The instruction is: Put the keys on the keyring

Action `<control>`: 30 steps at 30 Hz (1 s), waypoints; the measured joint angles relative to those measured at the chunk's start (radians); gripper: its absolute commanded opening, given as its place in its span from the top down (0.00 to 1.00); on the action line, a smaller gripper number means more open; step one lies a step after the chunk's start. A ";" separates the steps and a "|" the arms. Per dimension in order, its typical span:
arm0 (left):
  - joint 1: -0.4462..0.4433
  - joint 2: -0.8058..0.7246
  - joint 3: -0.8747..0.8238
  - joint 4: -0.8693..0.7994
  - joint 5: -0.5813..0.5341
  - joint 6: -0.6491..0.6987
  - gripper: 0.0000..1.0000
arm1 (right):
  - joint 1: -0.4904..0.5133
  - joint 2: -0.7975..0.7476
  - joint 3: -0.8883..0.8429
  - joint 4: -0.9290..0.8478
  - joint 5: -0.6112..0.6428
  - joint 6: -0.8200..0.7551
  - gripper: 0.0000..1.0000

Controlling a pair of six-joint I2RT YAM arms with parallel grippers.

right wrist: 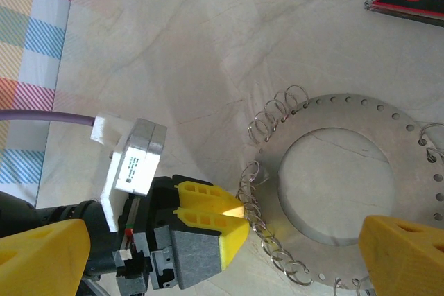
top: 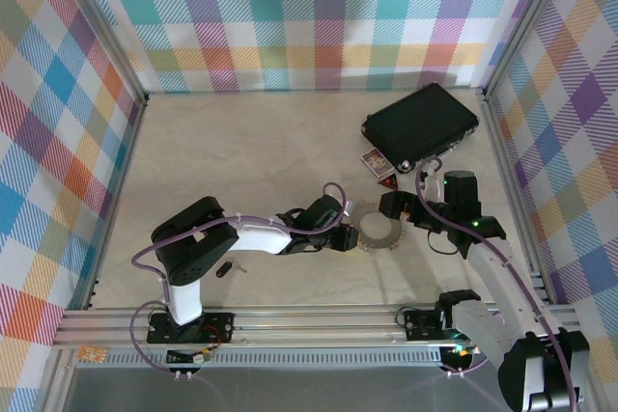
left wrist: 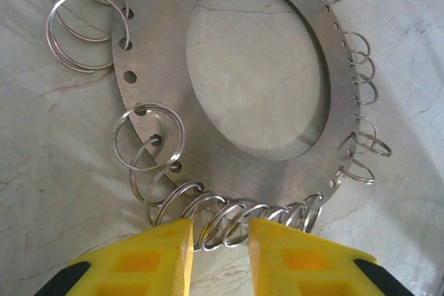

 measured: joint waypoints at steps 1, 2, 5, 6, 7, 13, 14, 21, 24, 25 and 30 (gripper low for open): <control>0.000 0.003 0.004 0.000 0.000 0.000 0.71 | 0.000 -0.003 0.000 0.000 0.000 0.000 0.01; 0.000 0.007 0.010 0.000 0.000 0.000 0.70 | 0.000 -0.008 -0.002 0.000 0.000 0.000 0.01; 0.000 0.013 0.018 0.000 0.000 0.000 0.67 | 0.000 -0.021 -0.011 0.000 0.000 0.000 0.01; 0.000 0.018 0.023 0.000 0.000 0.000 0.67 | 0.000 -0.023 -0.011 -0.002 0.000 0.000 0.01; 0.000 0.023 0.029 0.002 0.000 0.000 0.67 | 0.000 -0.023 -0.011 -0.003 0.001 0.000 0.01; 0.000 0.040 0.042 0.023 0.015 0.000 0.68 | -0.001 -0.034 -0.011 -0.006 0.008 -0.001 0.01; 0.000 0.040 0.042 0.027 0.023 0.000 0.68 | -0.001 -0.035 -0.011 -0.008 0.008 -0.001 0.01; -0.007 0.041 0.042 0.053 0.064 0.004 0.70 | -0.006 -0.041 -0.011 -0.016 0.011 -0.004 0.01; -0.011 0.041 0.042 0.057 0.068 0.005 0.71 | -0.006 -0.041 -0.011 -0.017 0.011 -0.004 0.01; -0.012 0.041 0.042 0.057 0.068 0.004 0.71 | -0.006 -0.041 -0.011 -0.016 0.011 -0.004 0.01; -0.012 0.046 0.042 0.057 0.067 0.004 0.75 | -0.006 -0.041 -0.011 -0.019 0.011 -0.004 0.01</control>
